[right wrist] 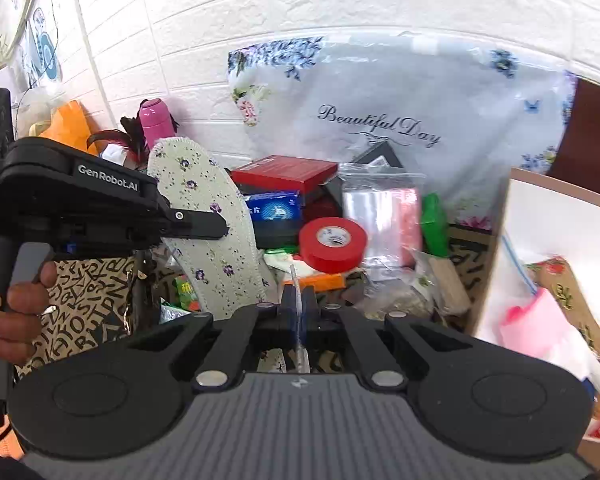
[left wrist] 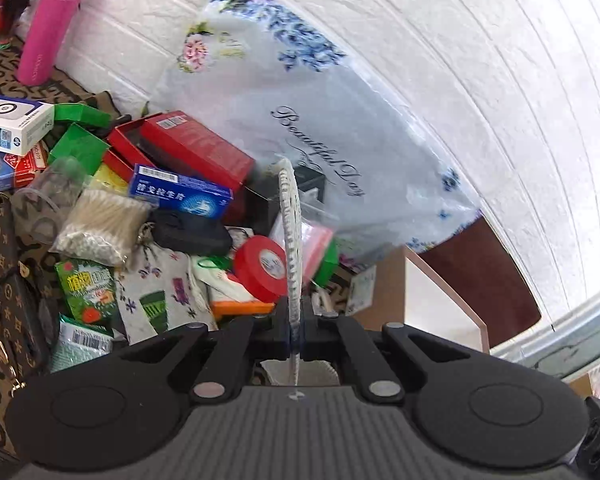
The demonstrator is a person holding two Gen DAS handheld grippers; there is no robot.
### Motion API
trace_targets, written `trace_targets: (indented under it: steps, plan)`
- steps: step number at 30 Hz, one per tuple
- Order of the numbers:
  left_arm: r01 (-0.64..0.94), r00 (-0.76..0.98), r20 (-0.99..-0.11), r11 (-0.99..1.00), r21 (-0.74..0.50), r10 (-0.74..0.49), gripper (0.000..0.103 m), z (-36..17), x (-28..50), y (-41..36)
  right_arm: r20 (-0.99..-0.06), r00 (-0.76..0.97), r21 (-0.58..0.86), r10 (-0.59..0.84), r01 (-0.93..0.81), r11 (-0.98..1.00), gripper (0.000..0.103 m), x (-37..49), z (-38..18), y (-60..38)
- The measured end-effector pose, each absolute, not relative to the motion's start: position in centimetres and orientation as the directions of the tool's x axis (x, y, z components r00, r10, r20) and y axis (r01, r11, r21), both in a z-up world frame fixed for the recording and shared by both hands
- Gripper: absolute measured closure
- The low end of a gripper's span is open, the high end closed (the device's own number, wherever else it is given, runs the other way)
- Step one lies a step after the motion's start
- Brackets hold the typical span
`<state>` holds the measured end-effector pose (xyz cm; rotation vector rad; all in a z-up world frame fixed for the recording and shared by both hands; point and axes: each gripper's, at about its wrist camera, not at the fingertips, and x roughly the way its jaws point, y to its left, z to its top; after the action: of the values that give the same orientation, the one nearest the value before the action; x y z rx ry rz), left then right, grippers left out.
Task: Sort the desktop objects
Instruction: 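Lift both floral insoles and carry them over the white box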
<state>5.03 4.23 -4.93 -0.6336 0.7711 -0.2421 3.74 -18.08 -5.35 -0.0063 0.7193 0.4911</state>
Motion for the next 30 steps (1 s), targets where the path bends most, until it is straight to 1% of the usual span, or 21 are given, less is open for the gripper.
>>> trace_targets:
  steps: [5, 8, 13, 19, 24, 30]
  plan:
    - [-0.011, 0.702, -0.57, 0.793, -0.609, -0.428, 0.103, -4.4, 3.9, 3.8, -0.632, 0.654, 0.161, 0.415, -0.413, 0.896, 0.103, 2.1, -5.3, -19.5]
    - [0.018, 0.702, -0.552, 0.786, -0.618, -0.45, 0.103, -3.7, 3.8, 3.2, -0.606, 0.684, 0.163, 0.406, -0.393, 0.905, 0.103, 1.4, -4.1, -20.7]
    - [0.124, 0.706, -0.488, 0.768, -0.629, -0.513, 0.103, -1.2, 4.4, 0.5, -0.535, 0.764, 0.132, 0.361, -0.346, 0.929, 0.103, 0.8, -0.8, -23.4]
    - [0.259, 0.675, -0.424, 0.732, -0.63, -0.604, 0.103, 1.5, 6.4, -4.6, -0.473, 0.845, 0.089, 0.25, -0.236, 0.968, 0.103, 0.7, 1.8, -28.1]
    - [0.357, 0.628, -0.401, 0.705, -0.613, -0.667, 0.103, 2.8, 8.0, -9.7, -0.465, 0.871, 0.075, 0.159, -0.14, 0.987, 0.103, 1.3, 1.8, -32.5]
    - [0.399, 0.567, -0.424, 0.686, -0.609, -0.706, 0.103, 2.2, 10.7, -15.1, -0.484, 0.872, 0.067, 0.075, -0.049, 0.997, 0.103, 3.0, 0.1, -36.8]
